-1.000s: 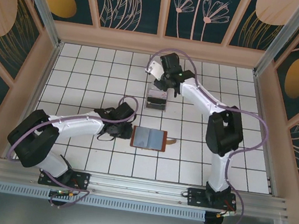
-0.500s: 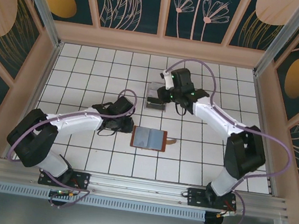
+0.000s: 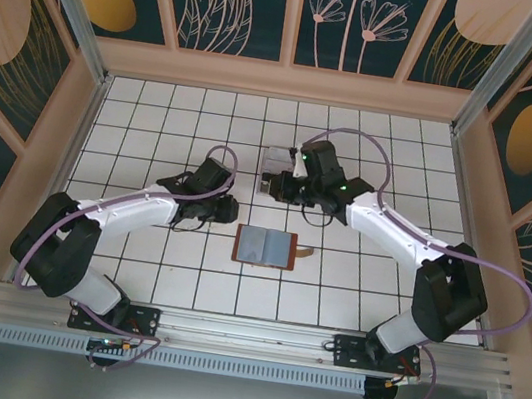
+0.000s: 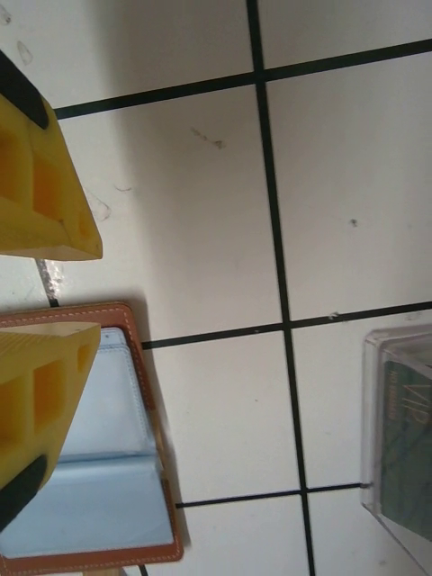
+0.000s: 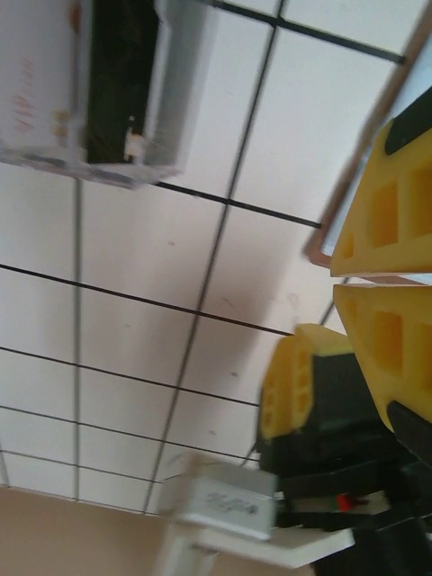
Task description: Take the credit cards out of the card holder
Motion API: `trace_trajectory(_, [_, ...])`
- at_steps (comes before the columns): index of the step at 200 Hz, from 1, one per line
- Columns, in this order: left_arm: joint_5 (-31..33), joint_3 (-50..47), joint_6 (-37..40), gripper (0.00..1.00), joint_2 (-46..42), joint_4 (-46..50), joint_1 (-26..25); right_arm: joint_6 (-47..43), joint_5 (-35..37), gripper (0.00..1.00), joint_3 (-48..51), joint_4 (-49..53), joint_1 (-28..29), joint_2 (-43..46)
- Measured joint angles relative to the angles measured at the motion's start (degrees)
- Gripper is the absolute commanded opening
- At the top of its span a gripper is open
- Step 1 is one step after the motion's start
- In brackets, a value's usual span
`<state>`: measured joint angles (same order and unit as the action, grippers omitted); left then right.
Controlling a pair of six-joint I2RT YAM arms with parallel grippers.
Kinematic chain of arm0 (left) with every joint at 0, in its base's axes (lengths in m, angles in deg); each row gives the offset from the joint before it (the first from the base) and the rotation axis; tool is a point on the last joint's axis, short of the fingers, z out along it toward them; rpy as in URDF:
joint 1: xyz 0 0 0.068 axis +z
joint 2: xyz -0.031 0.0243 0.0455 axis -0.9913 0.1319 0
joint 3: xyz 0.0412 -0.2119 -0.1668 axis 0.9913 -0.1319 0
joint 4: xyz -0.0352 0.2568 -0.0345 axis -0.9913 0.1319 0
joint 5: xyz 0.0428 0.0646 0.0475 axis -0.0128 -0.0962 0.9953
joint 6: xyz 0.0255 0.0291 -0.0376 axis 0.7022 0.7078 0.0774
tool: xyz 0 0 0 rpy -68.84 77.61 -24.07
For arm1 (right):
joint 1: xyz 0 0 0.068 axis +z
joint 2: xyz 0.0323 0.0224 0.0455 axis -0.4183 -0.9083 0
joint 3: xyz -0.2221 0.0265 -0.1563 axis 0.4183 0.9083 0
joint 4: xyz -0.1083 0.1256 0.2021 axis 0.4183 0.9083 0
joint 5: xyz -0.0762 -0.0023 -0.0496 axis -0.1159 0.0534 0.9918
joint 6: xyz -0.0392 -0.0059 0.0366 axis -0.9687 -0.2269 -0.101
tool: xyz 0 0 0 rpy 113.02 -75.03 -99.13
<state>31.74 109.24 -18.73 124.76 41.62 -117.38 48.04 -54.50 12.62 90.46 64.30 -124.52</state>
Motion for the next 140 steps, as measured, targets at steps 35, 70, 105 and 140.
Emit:
trace_trajectory(35, [0.22,-0.61,0.61,0.34,-3.26,-1.99,0.26,4.74,0.2,0.16,1.22,1.29,5.92,-0.46])
trace_trajectory(70, [3.5,-2.27,0.5,0.35,-8.63,-3.5,0.26,9.99,0.52,0.19,2.38,0.85,10.34,-4.02])
trace_trajectory(105, [7.5,-4.98,-0.02,0.36,-12.63,-3.76,0.26,14.34,0.9,0.19,2.4,0.57,12.92,-8.63])
trace_trajectory(140, [8.9,-8.9,-0.87,0.37,-17.18,-4.07,0.26,16.61,1.57,0.21,1.16,0.79,13.94,-12.87])
